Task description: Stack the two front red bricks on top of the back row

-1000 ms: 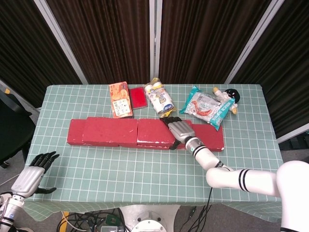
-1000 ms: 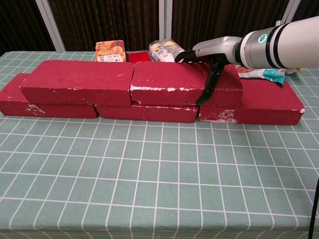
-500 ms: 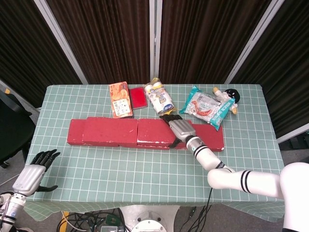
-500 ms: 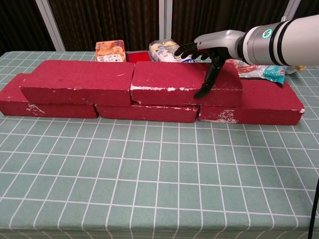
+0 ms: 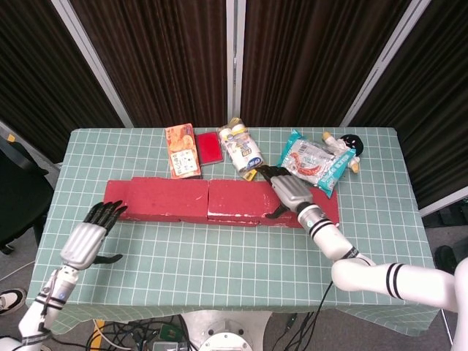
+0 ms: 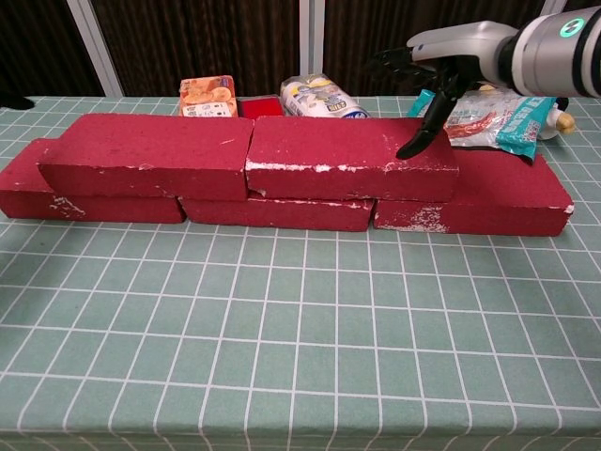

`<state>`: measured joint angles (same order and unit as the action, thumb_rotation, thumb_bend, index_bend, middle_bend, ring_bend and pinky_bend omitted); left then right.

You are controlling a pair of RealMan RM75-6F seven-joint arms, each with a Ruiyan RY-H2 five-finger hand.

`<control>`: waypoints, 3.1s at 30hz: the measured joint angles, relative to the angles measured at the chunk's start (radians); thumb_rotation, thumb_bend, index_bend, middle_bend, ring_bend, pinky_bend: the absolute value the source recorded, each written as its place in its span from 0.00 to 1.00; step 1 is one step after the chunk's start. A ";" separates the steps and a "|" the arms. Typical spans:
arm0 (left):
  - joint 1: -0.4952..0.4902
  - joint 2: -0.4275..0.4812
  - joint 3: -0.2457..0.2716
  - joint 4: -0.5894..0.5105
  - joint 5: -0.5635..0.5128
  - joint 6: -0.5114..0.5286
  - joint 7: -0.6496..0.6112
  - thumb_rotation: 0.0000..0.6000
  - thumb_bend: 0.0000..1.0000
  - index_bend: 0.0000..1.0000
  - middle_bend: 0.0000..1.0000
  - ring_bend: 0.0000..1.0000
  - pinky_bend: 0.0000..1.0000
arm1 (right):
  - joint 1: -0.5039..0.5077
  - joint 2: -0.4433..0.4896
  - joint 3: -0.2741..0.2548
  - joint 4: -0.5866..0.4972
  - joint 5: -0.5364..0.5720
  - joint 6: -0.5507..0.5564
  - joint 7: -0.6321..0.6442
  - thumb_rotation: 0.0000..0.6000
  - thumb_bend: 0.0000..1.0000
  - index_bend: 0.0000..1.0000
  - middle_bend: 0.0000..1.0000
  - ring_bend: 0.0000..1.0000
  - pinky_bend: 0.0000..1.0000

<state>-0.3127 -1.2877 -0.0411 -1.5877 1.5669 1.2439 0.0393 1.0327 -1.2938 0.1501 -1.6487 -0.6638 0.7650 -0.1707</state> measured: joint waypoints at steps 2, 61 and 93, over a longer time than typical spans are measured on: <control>-0.024 -0.043 -0.020 -0.004 -0.013 -0.015 0.043 1.00 0.04 0.03 0.00 0.00 0.00 | -0.023 0.025 0.001 -0.011 -0.021 0.005 0.020 1.00 0.00 0.00 0.00 0.00 0.00; -0.388 -0.347 -0.187 0.174 -0.371 -0.218 0.319 1.00 0.03 0.03 0.00 0.00 0.00 | -0.571 0.314 -0.042 0.070 -0.726 0.217 0.812 1.00 0.00 0.00 0.00 0.00 0.00; -0.407 -0.328 -0.164 0.180 -0.418 -0.222 0.331 1.00 0.03 0.03 0.00 0.00 0.00 | -0.586 0.282 -0.047 0.098 -0.745 0.212 0.818 1.00 0.00 0.00 0.00 0.00 0.00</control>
<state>-0.7199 -1.6159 -0.2048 -1.4072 1.1491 1.0216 0.3705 0.4466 -1.0113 0.1031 -1.5508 -1.4088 0.9774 0.6470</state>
